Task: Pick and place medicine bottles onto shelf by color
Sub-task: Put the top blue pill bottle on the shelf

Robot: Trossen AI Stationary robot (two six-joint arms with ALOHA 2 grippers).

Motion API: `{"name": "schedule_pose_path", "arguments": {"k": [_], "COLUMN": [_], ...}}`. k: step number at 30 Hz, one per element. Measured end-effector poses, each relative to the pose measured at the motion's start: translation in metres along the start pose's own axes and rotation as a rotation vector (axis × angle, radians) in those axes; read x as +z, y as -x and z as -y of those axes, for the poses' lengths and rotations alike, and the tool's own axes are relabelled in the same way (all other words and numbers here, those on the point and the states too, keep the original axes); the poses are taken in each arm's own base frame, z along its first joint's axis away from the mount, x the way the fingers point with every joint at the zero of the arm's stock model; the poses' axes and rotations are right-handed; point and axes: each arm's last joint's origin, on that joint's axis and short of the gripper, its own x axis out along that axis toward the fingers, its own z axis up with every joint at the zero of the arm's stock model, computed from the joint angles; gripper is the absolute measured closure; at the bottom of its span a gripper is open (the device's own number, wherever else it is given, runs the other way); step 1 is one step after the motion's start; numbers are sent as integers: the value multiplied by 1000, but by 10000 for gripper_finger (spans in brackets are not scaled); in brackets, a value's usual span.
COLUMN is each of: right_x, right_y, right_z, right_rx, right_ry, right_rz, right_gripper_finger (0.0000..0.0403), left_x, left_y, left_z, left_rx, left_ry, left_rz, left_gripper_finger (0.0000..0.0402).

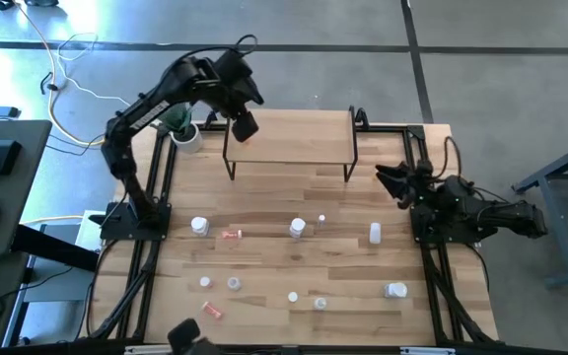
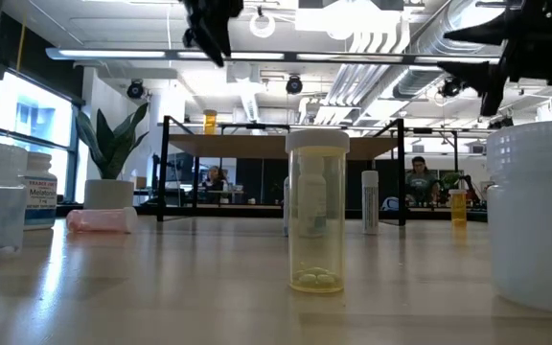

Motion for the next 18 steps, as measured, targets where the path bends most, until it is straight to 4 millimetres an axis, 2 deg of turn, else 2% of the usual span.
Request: {"name": "schedule_pose_path", "arguments": {"k": [4, 7, 11, 18], "right_x": [12, 26, 42, 60], "right_y": [-1, -3, -9, -28], "right_z": [-7, -16, -27, -47], "right_rx": [18, 16, -12, -7], "right_ry": [42, 109, 203, 286], "right_rz": [50, 50, -5, -176], "right_gripper_finger": [201, 201, 201, 201], "left_x": [-5, -12, -28, -69], "left_y": [16, 17, 2, -21], "left_z": [16, 31, 51, 78], "left_rx": [-58, -83, -127, -212], "left_ry": [-19, -31, -27, 14], "left_rz": [85, 157, 215, 288], "left_gripper_finger": [196, 196, 196, 196]}}
